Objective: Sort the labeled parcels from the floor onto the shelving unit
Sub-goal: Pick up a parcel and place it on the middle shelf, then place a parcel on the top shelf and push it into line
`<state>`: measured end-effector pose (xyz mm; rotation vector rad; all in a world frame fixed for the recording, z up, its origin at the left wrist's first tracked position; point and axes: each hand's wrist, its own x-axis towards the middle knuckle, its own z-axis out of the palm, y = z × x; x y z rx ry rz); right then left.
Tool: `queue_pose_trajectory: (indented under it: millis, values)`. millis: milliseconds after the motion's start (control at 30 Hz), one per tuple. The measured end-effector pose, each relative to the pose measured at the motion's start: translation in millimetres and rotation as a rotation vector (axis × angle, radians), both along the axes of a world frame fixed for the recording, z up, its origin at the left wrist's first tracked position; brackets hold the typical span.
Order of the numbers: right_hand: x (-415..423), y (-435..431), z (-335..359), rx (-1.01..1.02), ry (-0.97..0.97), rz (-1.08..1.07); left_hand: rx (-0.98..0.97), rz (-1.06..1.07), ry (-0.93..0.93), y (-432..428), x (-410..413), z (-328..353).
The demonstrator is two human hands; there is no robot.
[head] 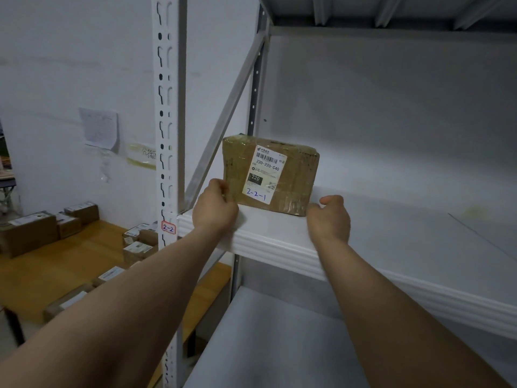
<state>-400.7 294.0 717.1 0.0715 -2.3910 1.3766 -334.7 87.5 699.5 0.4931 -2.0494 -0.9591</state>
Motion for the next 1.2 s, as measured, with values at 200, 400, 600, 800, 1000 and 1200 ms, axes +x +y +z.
queue_pose_trajectory:
  millis: [200,400,600,800,1000,1200]
  values:
    - [50.9,-9.0,-7.5,0.072,0.146,-0.036,0.121,-0.038,0.199,10.8,48.0,-16.0]
    - [117.1,-36.5,-26.4,0.045,0.176,0.085,0.002,-0.138,0.000,9.3,116.7,-33.9]
    - [186.8,-72.1,-63.1,-0.025,-0.023,0.258,-0.074,-0.082,-0.311,-17.2,197.5,-74.4]
    - [264.7,-116.3,-137.5,0.040,-0.266,0.376,0.080,-0.159,-0.574,-56.3,288.6,-135.0]
    - [324.9,-142.0,-237.5,0.092,-0.595,0.425,0.315,-0.119,-0.703,-80.4,350.3,-211.9]
    - [371.0,-135.9,-341.9,0.125,-0.988,0.398,0.487,-0.100,-0.862,-74.9,393.8,-300.8]
